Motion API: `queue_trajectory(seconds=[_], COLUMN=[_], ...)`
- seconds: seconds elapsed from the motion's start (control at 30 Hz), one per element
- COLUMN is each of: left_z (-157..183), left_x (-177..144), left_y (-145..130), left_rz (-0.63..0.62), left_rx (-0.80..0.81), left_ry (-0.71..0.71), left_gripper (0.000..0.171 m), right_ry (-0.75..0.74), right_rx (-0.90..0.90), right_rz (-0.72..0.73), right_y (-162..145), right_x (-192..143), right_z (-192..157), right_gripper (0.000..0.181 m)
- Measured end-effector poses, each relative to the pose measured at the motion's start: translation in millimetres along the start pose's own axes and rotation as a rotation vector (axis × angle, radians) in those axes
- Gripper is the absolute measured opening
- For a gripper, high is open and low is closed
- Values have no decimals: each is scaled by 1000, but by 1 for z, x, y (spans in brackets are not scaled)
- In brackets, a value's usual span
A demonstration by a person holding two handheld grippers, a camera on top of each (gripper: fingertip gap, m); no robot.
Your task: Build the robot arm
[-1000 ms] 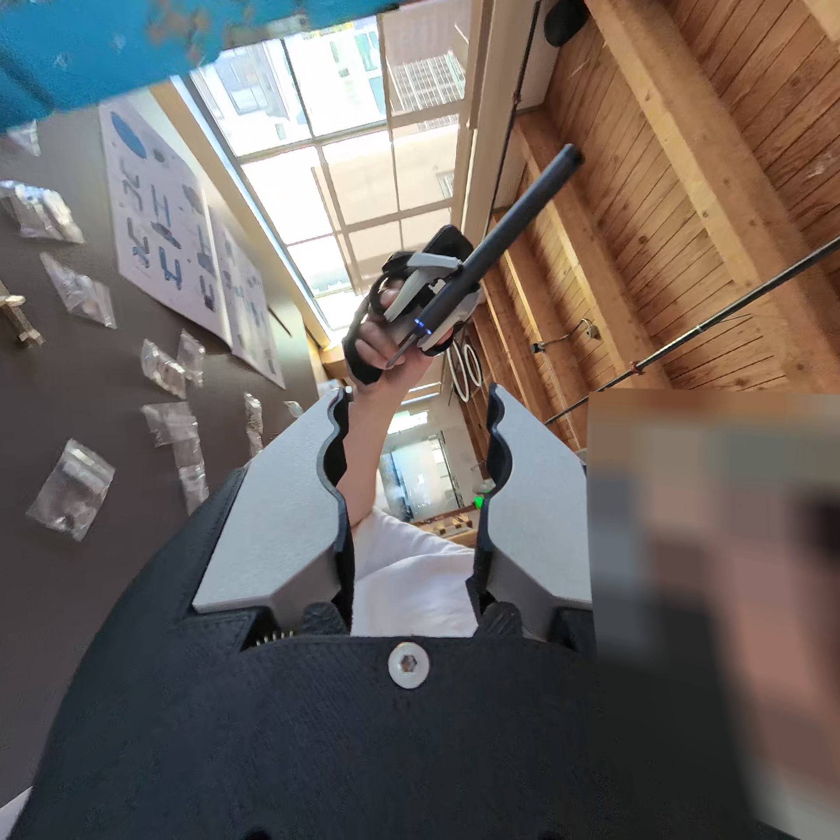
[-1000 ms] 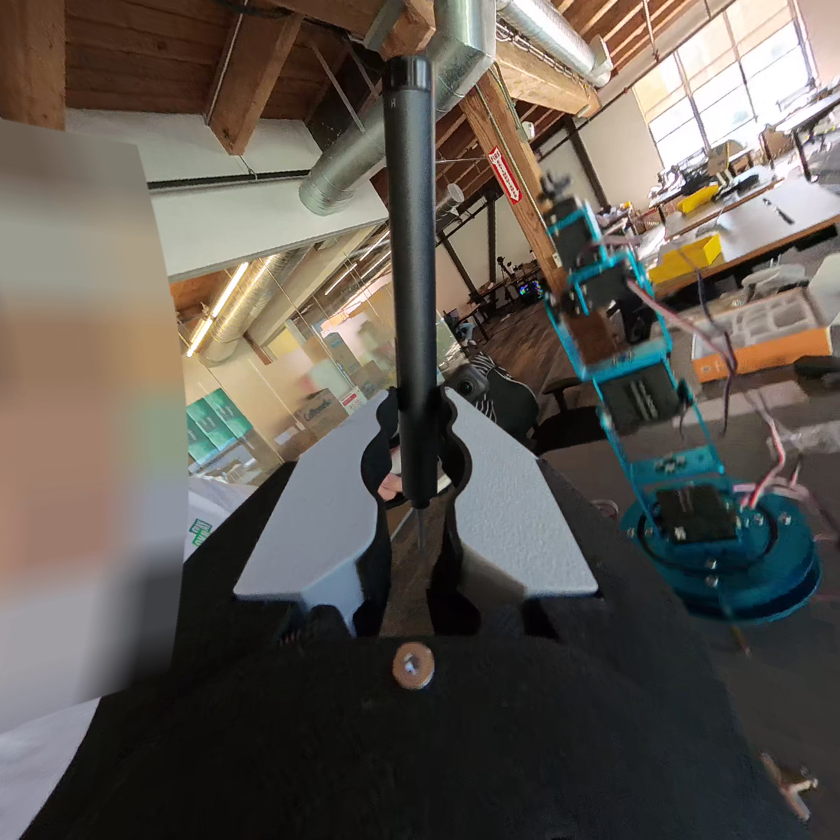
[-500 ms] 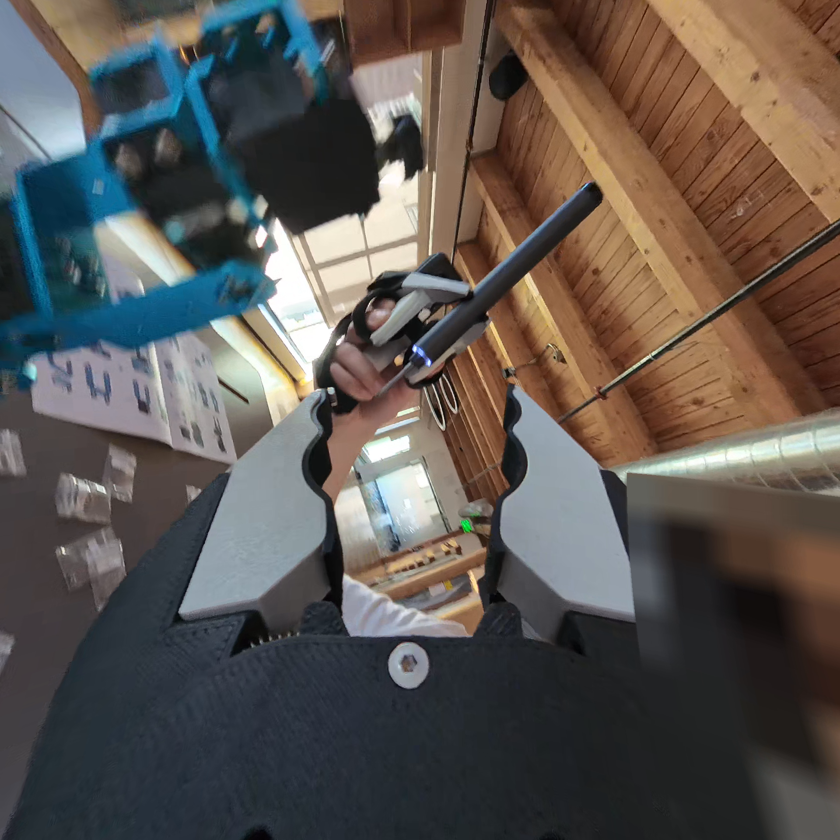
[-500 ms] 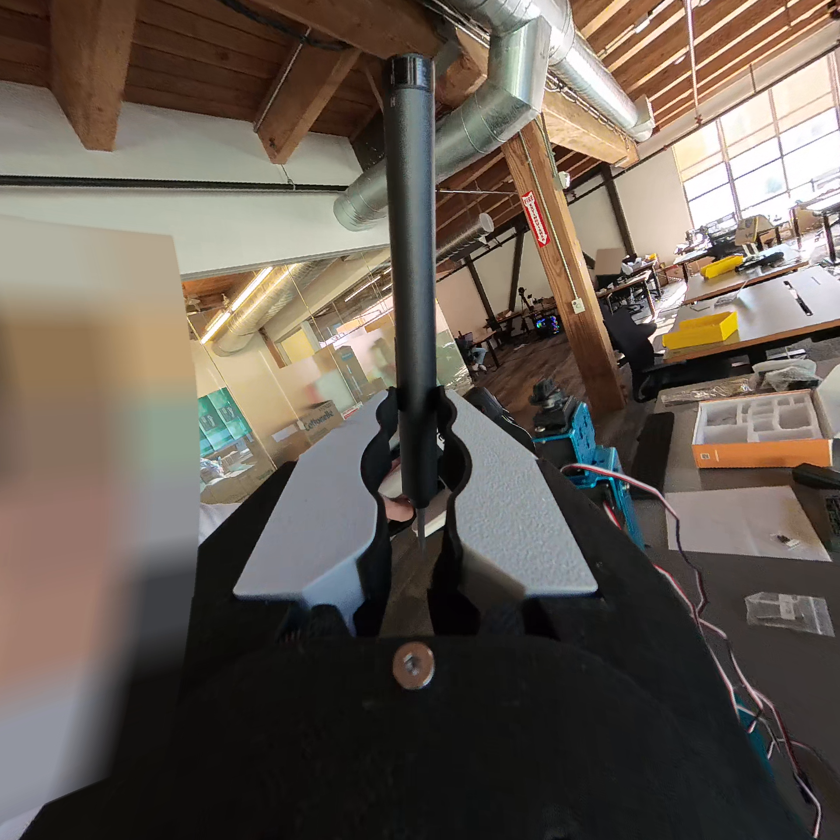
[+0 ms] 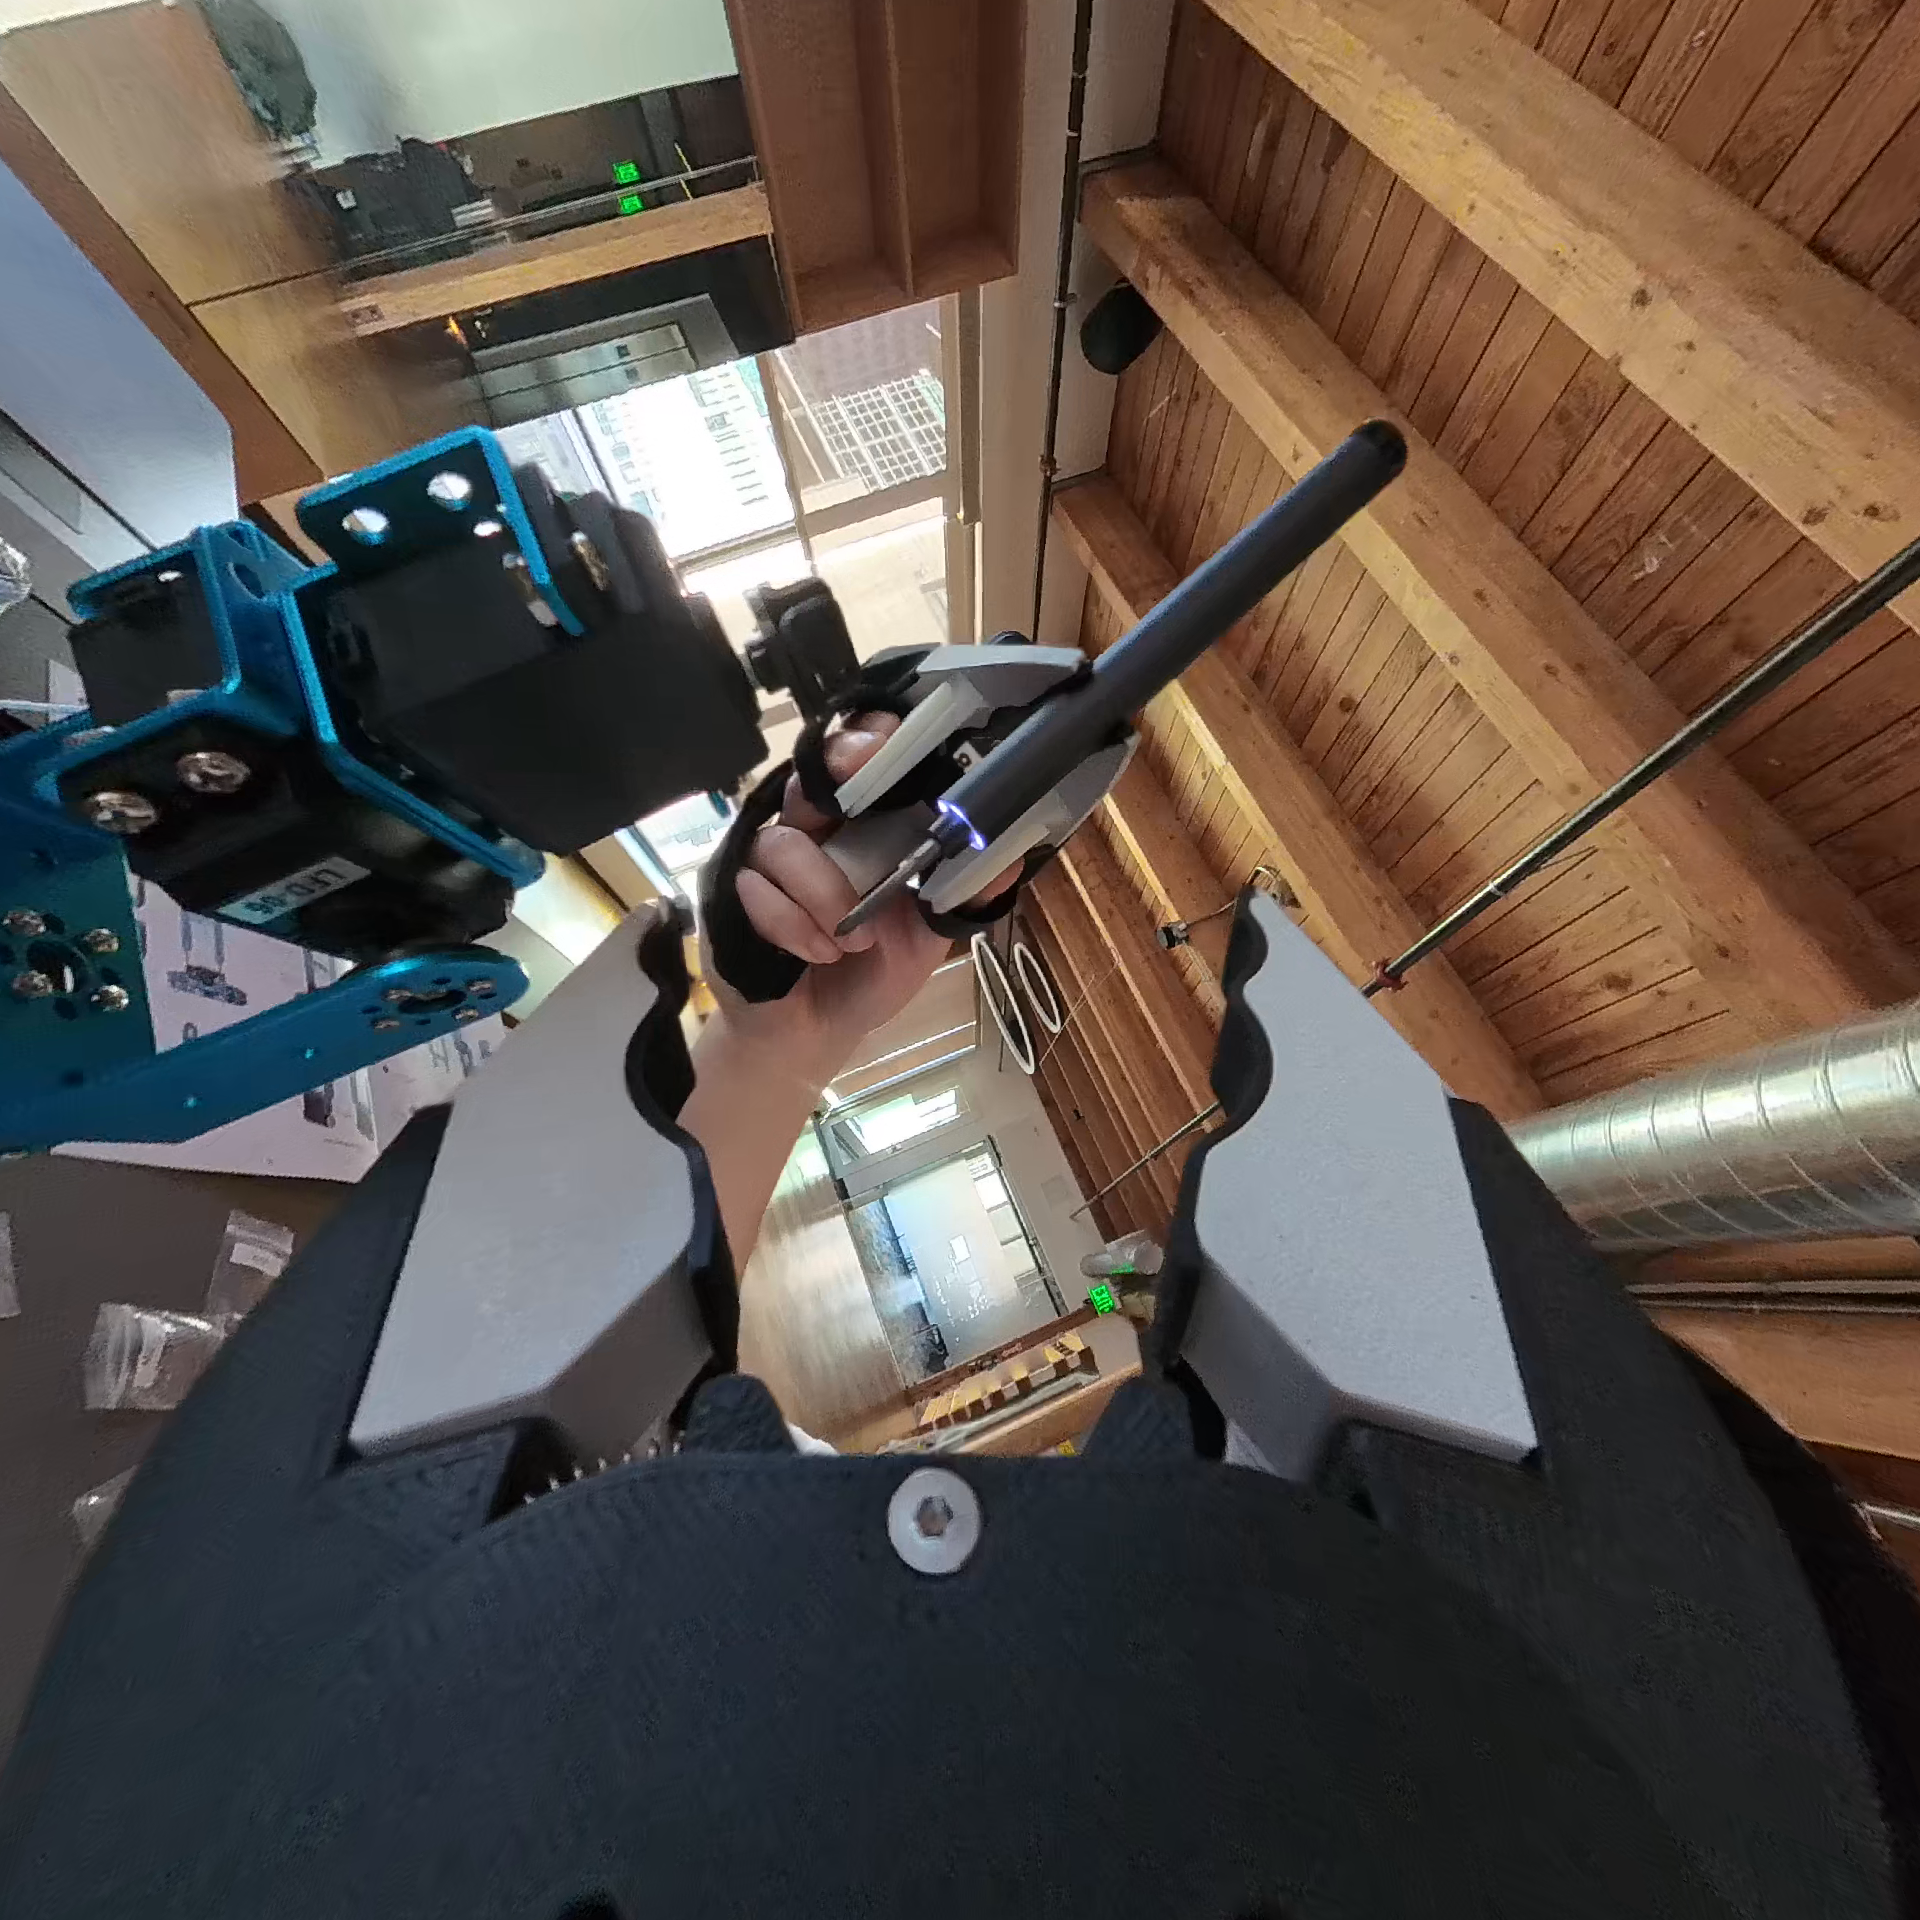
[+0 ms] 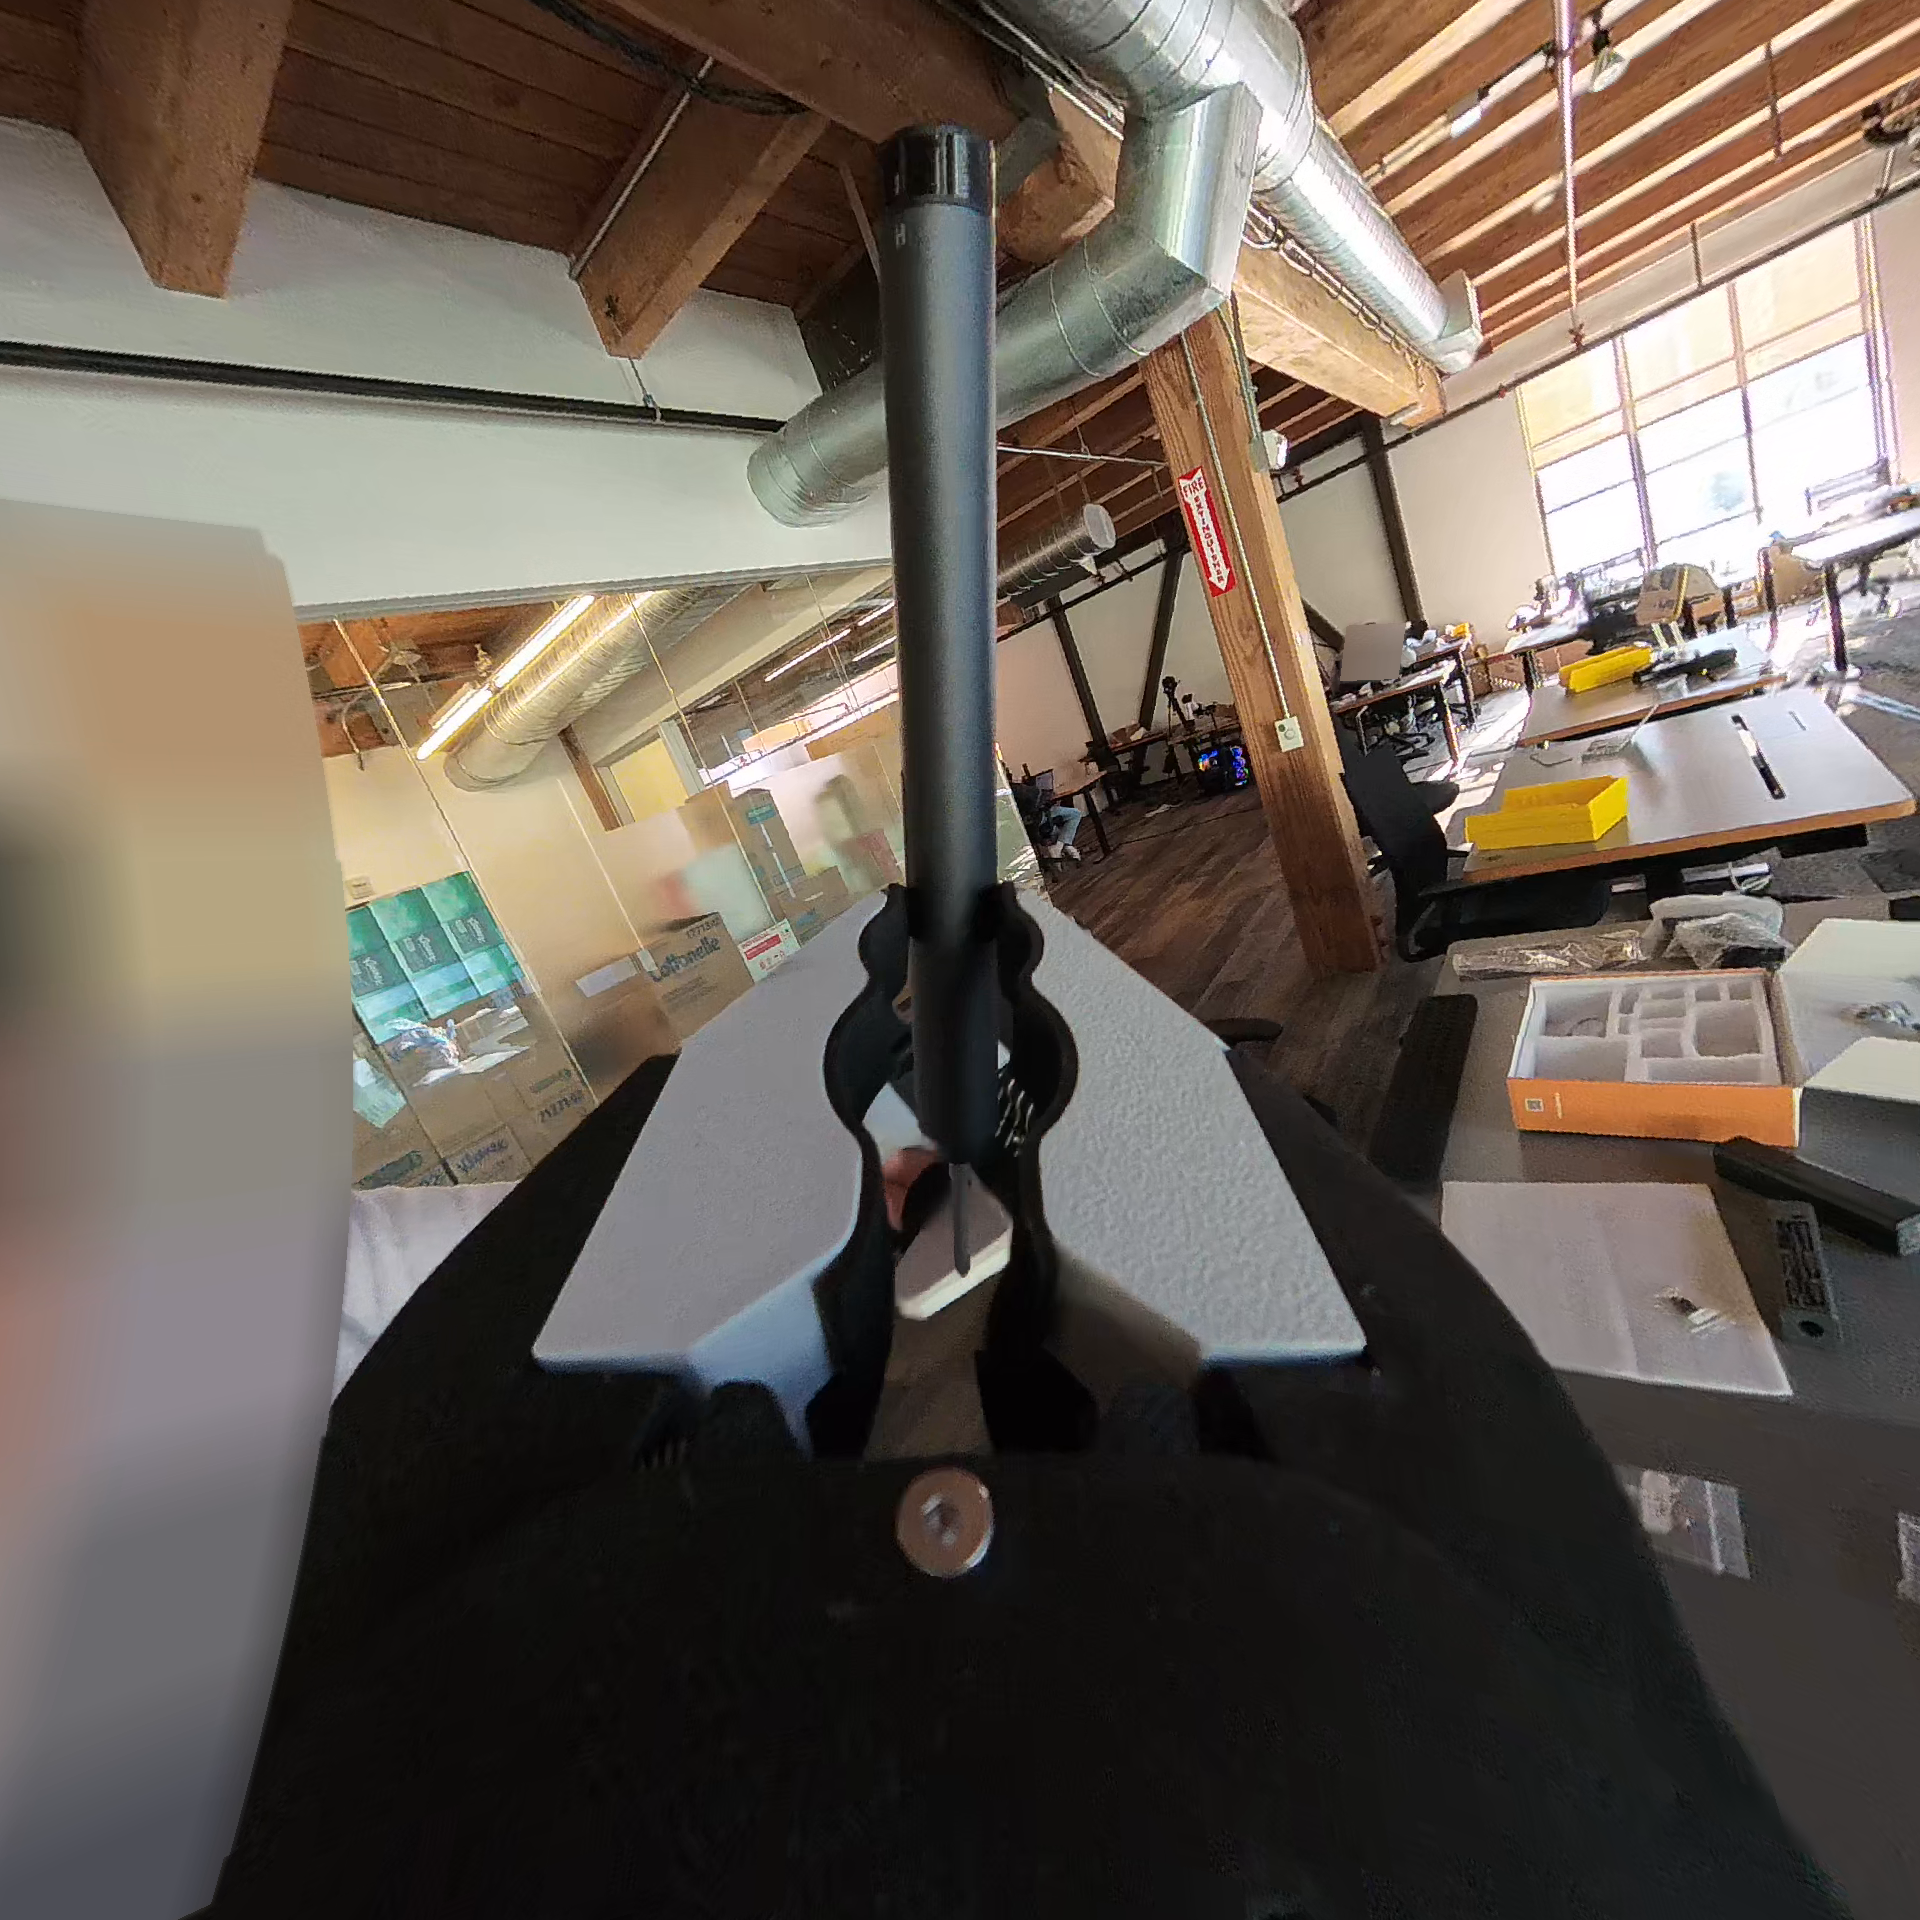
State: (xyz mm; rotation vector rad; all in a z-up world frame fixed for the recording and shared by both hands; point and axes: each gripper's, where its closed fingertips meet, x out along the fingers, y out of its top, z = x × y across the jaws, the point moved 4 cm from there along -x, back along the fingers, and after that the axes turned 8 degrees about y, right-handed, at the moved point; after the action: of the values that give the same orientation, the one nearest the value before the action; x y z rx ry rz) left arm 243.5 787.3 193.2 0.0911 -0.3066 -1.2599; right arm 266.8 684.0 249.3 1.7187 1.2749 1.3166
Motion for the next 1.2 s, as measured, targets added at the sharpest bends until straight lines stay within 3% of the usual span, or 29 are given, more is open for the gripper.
queue_trajectory(seconds=[0.47, 1.2], left_z=[-2, 7], left_x=[1, 3], left_y=[7, 1], left_rz=[169, 366], left_rx=[-7, 61], left_ry=[-64, -69], left_gripper=[103, 124], right_ry=[-10, -16], right_rx=[-64, -145], right_rz=[11, -18], right_y=[-1, -4], right_x=[15, 16], right_z=[20, 12], right_gripper=[15, 15])
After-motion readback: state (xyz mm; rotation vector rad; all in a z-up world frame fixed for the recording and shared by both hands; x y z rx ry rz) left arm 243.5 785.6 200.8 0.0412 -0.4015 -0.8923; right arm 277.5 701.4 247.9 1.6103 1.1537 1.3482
